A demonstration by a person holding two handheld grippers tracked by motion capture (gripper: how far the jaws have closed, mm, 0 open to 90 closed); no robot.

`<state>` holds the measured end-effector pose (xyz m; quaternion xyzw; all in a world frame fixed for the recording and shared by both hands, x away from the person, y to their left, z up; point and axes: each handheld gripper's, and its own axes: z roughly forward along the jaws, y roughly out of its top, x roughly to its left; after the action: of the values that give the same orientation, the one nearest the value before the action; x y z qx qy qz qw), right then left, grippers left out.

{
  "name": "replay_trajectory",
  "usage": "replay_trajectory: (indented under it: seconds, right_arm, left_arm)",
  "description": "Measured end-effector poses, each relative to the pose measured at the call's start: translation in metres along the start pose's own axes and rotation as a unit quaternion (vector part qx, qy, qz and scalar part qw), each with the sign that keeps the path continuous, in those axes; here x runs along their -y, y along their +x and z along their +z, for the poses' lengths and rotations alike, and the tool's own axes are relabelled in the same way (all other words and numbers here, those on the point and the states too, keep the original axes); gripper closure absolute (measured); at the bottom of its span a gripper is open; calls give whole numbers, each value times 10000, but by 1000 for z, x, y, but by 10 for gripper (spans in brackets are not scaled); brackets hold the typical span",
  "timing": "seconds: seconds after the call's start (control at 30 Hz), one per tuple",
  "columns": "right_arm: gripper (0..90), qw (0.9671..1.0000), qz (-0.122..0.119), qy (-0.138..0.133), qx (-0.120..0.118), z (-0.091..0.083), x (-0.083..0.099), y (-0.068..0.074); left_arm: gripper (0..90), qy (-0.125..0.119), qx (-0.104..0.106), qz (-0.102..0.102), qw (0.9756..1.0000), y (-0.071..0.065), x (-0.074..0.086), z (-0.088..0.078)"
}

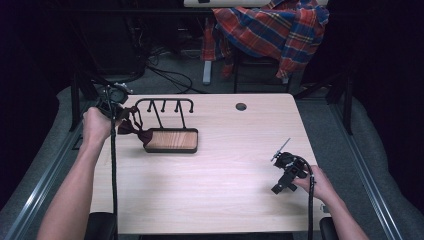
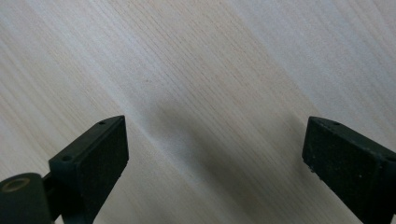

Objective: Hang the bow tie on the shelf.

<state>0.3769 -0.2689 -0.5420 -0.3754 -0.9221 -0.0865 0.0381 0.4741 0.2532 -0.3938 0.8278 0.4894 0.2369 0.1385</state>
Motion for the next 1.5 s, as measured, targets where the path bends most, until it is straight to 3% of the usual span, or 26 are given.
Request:
replay_trajectory:
  seconds: [0.2, 0.27, 0.3, 0.33, 0.37, 0.57, 0.67, 0.8, 1.0, 1.2, 1.43, 1.47, 1.5]
  right_arm:
    - [68, 10000, -16, 35, 20, -1, 0, 0]
    - [68, 9999, -58, 115, 36, -1, -1, -2]
    - [68, 10000, 51, -40, 18, 1, 0, 0]
    - [68, 9996, -170, 218, 57, -3, -2, -2]
    - [68, 10000, -3, 20, 18, -1, 0, 0]
    - [68, 10000, -24, 31, 35, -1, 0, 1]
    - [68, 9999, -67, 136, 12, -2, -1, 0]
    - [68, 10000, 0, 37, -22, -1, 0, 0]
    - [68, 9999, -84, 106, 36, -2, -1, 0]
    - [68, 9999, -86, 95, 33, -1, -1, 1]
    - [68, 9999, -80, 99, 24, -1, -1, 1]
    - [68, 10000, 17, -41, 22, 1, 0, 2]
    - [68, 9999, -95, 92, 30, -1, -1, 1]
  left_arm:
    - [886, 166, -74, 392, 9991, -12, -8, -7]
    - [886, 226, -121, 464, 9986, -14, -10, -7]
    - [886, 271, -136, 471, 9984, -14, -11, -7]
    - [886, 297, -127, 491, 9983, -14, -11, -8]
    - [886, 324, -125, 531, 9980, -14, -12, -8]
    - [885, 474, -384, 743, 9954, -14, -22, -12]
    - [885, 597, -394, 790, 9943, -15, -26, -9]
    - [885, 581, -403, 880, 9936, -15, -31, -7]
    - [885, 504, -324, 754, 9954, -9, -36, -3]
    - [885, 363, -62, 264, 9990, 5, -34, 9]
    - [883, 324, 262, -144, 9990, 20, -27, 25]
    - [881, 318, 271, -163, 9990, 20, -26, 26]
    - [879, 304, 282, -178, 9990, 20, -24, 28]
